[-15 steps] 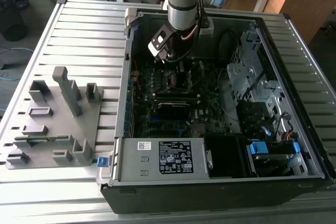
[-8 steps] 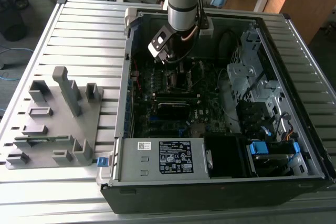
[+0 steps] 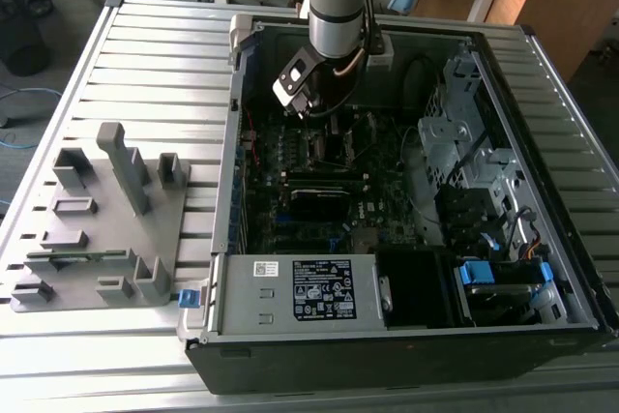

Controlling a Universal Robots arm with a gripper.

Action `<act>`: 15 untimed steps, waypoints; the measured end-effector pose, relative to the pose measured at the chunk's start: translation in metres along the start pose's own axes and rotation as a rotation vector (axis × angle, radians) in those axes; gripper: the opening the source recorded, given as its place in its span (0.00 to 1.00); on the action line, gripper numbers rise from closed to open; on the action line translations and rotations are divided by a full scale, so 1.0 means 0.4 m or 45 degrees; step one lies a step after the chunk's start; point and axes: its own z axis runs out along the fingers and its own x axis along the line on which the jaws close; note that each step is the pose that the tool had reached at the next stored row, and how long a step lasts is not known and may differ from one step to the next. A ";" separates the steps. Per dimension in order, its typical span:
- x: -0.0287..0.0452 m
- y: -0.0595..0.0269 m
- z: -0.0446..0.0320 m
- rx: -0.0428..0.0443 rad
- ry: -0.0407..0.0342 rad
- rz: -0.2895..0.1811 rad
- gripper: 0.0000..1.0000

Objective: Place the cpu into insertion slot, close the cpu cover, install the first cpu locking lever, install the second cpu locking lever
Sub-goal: 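Place the cpu into insertion slot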

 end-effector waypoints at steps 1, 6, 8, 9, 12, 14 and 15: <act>0.000 0.000 0.000 0.000 0.0000 0.000 0.54; 0.000 0.000 0.000 0.000 0.0002 0.000 0.54; 0.000 0.001 0.000 0.000 0.0002 0.000 0.54; 0.000 0.002 0.000 0.000 0.0002 0.000 0.54; 0.000 0.002 0.000 0.000 0.0000 0.000 0.54; 0.000 0.003 0.000 0.000 0.0000 0.000 0.54; 0.000 0.003 0.000 0.000 0.0000 0.000 0.54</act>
